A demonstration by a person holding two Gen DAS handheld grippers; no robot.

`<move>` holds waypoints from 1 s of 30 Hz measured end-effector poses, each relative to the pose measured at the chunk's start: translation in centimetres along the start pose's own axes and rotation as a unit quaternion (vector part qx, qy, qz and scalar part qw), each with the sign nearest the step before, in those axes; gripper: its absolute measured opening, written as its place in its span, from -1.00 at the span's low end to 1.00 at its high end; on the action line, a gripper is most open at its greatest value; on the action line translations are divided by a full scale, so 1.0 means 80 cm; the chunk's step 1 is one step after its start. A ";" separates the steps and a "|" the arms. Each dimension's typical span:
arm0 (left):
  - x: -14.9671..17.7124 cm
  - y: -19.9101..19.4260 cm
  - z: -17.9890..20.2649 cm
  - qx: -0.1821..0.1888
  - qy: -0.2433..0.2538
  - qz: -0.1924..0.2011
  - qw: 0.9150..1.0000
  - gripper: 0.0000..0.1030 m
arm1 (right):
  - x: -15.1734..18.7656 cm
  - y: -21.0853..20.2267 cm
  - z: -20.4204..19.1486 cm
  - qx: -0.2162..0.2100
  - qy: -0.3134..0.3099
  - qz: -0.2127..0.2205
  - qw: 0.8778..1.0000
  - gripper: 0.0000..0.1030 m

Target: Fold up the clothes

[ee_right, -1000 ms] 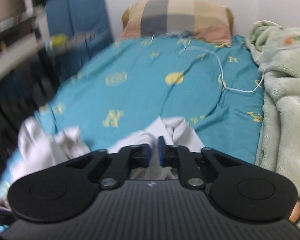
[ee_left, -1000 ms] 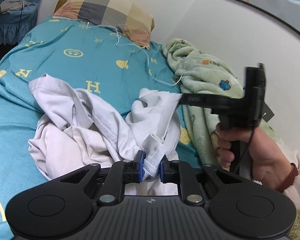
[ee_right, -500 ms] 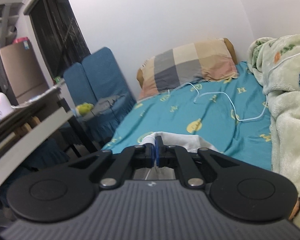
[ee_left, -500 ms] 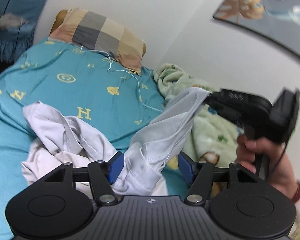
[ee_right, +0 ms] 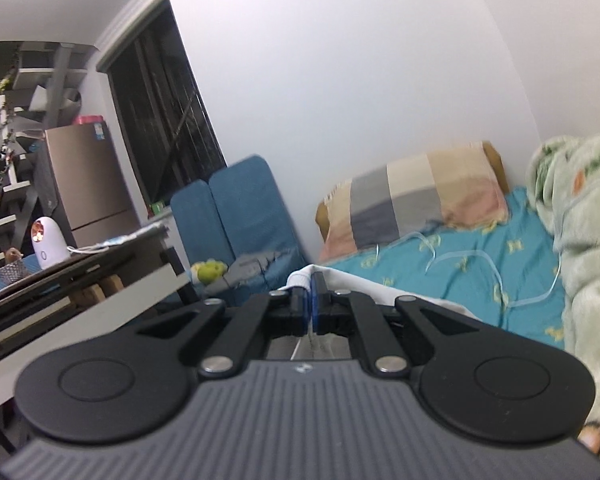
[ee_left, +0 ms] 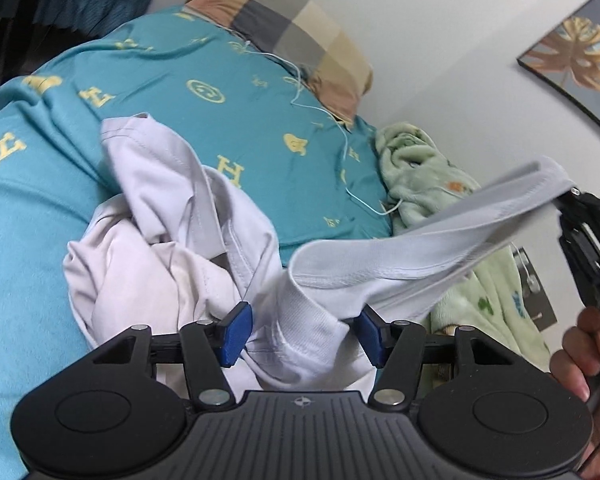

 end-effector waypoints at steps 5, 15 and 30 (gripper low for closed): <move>0.014 -0.002 0.001 -0.031 0.014 -0.025 0.999 0.10 | -0.011 -0.018 0.013 0.010 0.015 0.036 0.999 -0.90; 0.047 -0.004 0.023 -0.073 0.073 -0.041 0.994 0.10 | -0.009 -0.020 0.044 0.037 0.050 0.039 0.997 -0.90; 0.030 -0.005 0.052 -0.013 0.098 0.010 0.995 -0.04 | -0.006 -0.025 0.043 0.034 0.047 0.036 0.998 -0.90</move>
Point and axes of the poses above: each gripper's, at about its wrist camera, not at the fingertips, and y roughly the way its jaws point, z to its right, x to its underside, the point moved 7 cm from there along y, roughly the way its jaws point, and after that the axes turned 7 degrees about -z, right-handed, at the moved point
